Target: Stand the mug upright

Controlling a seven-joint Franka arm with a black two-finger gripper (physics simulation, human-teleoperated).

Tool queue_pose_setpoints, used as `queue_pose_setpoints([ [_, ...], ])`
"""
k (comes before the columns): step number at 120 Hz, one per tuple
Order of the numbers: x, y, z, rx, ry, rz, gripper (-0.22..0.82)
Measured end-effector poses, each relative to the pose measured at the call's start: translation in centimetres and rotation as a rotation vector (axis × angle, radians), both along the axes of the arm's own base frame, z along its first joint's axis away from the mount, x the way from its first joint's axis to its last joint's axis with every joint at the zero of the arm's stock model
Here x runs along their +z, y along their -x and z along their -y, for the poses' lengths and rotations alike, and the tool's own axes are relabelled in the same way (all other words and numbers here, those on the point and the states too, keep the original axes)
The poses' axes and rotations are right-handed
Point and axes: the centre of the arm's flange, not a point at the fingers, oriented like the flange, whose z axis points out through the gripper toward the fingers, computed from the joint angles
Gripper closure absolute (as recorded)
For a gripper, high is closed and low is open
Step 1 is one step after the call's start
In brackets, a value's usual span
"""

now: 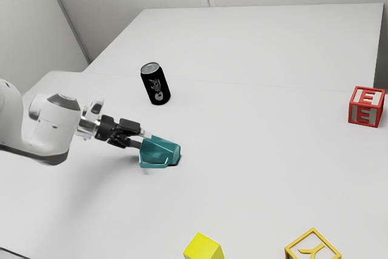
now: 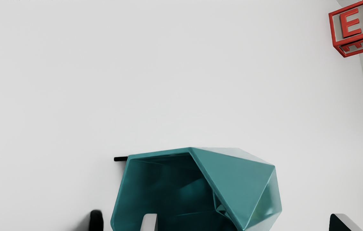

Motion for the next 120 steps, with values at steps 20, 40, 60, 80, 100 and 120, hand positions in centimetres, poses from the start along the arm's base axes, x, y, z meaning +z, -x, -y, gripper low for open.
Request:
queue_pose_setpoints([
  [20, -1.0, 0.1, 0.5, -0.023, 0.024, 0.046, 0.02],
  [40, -1.9, 0.1, 1.0, -0.055, 0.044, 0.082, 0.02],
  [60, -2.3, 0.1, 1.7, -0.092, 0.058, 0.111, 0.08],
  [80, -2.6, 0.1, 2.2, -0.116, 0.068, 0.136, 0.24],
  [100, -2.5, 0.0, 2.4, -0.133, 0.068, 0.161, 0.43],
  [120, -2.4, 0.0, 2.4, -0.146, 0.063, 0.181, 0.61],
])
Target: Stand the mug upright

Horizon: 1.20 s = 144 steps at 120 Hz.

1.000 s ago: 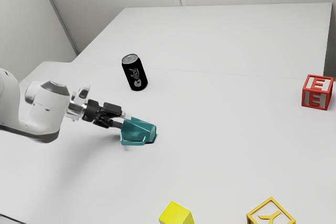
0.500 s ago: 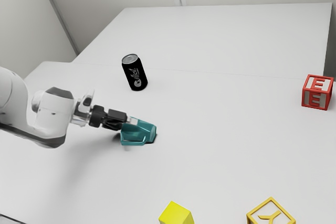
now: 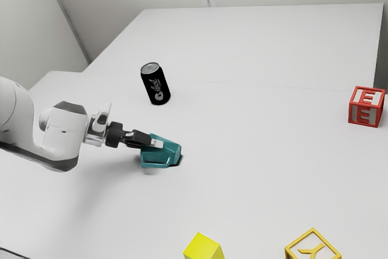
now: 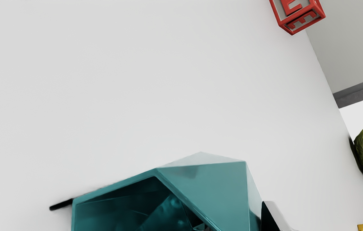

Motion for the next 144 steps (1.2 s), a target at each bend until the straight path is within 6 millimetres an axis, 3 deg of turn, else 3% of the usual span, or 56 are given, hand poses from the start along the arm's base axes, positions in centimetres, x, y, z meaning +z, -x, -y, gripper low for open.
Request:
queue_pose_setpoints([
  [24, 1.0, -0.1, 0.3, -0.014, -0.006, 0.035, 0.72],
  [72, 7.0, -0.6, 2.3, -0.104, -0.059, 0.148, 0.78],
  [106, 11.7, -1.2, 2.3, -0.330, -0.369, 0.062, 0.79],
  [130, 13.3, -1.2, 1.2, -0.382, -0.617, -0.074, 0.79],
  [144, 13.8, -1.5, 1.9, -0.385, -0.743, -0.149, 0.79],
])
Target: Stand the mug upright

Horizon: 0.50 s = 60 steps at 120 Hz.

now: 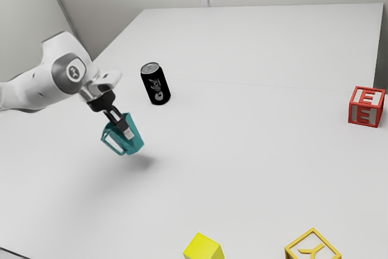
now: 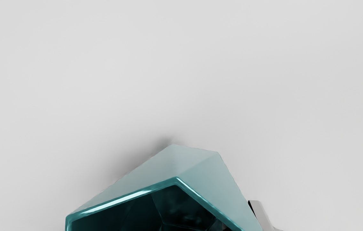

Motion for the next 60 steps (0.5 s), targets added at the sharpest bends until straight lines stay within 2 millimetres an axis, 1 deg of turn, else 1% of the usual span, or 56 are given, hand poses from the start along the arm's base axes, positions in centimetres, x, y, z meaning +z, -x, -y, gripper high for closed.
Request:
queue_pose_setpoints([
  [18, 0.1, -0.3, 2.5, 0.028, -0.134, -0.028, 0.79],
  [35, 0.0, -0.5, 4.7, 0.079, -0.222, -0.022, 0.79],
  [47, -0.6, -0.4, 5.5, 0.132, -0.259, -0.013, 0.79],
  [60, -1.2, -0.3, 5.8, 0.190, -0.297, 0.012, 0.79],
])
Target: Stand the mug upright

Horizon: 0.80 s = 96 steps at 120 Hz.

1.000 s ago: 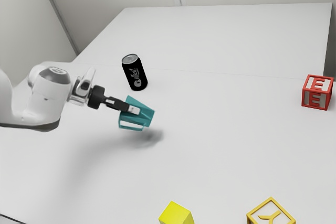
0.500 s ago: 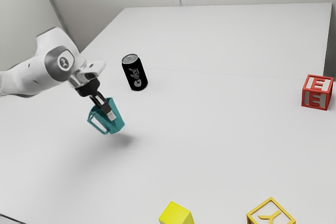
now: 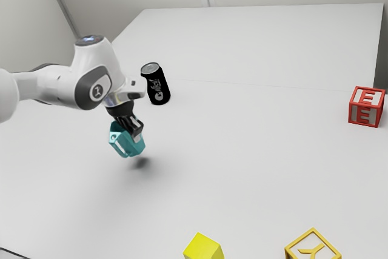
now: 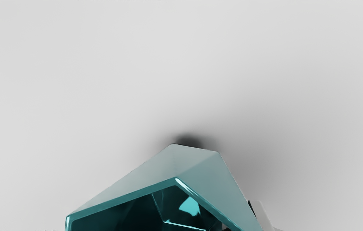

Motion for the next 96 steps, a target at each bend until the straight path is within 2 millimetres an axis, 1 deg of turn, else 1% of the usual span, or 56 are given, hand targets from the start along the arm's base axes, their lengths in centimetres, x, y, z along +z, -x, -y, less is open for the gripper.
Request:
queue_pose_setpoints([
  [19, -1.4, 0.4, 0.8, 0.069, -0.032, 0.045, 0.79],
  [48, -2.3, -0.1, 1.2, 0.164, -0.058, 0.113, 0.79],
  [96, -4.2, -0.5, 1.9, 0.300, -0.056, 0.114, 0.79],
])
